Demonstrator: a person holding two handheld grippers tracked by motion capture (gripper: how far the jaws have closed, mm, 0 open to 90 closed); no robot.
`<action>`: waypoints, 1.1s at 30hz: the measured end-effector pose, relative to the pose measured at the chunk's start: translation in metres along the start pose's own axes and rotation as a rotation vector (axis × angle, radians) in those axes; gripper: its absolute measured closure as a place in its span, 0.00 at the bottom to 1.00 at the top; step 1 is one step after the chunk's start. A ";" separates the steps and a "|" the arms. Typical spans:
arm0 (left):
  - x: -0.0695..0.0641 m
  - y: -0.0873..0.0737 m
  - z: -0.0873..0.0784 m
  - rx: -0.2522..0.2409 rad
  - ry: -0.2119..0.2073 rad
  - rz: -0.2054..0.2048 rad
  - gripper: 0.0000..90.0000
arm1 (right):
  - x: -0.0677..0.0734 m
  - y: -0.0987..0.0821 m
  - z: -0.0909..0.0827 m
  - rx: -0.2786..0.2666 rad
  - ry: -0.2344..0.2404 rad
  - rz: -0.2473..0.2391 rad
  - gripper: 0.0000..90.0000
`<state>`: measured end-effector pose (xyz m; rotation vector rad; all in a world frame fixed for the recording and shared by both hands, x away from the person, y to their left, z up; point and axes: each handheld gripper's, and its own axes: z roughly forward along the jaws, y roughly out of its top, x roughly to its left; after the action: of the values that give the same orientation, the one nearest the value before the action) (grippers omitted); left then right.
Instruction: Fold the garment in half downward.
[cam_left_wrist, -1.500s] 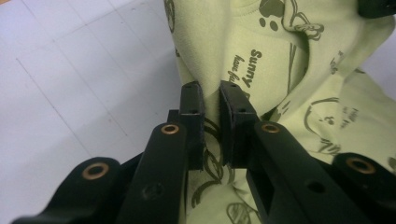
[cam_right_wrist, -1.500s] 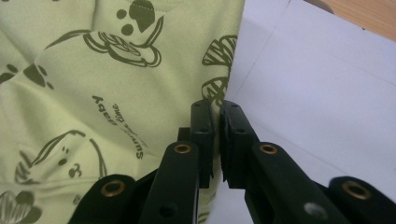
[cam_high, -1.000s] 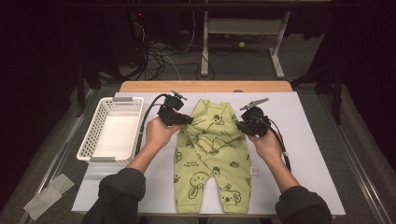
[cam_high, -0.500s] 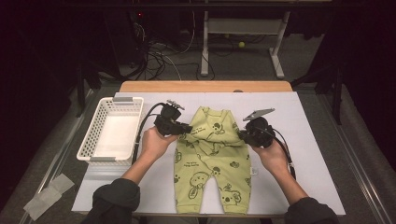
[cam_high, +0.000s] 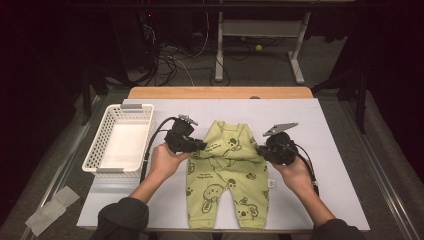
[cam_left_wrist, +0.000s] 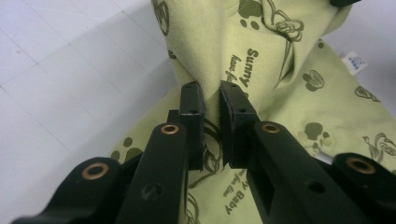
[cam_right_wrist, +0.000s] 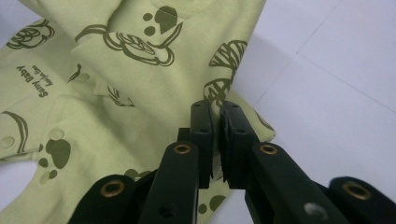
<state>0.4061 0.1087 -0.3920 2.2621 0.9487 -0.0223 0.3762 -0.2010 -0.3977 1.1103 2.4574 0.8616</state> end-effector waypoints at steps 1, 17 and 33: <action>-0.003 -0.002 -0.001 0.002 -0.003 0.006 0.86 | 0.001 -0.002 -0.002 -0.002 0.005 0.001 0.95; -0.017 -0.020 -0.002 0.015 -0.032 0.029 0.86 | 0.013 -0.020 -0.012 0.003 0.046 -0.026 0.95; -0.035 -0.051 0.003 0.047 -0.081 0.060 0.85 | 0.027 -0.049 -0.013 0.037 0.100 -0.031 0.94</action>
<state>0.3483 0.1111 -0.4146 2.3134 0.8455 -0.1098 0.3244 -0.2109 -0.4194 1.0632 2.5745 0.8860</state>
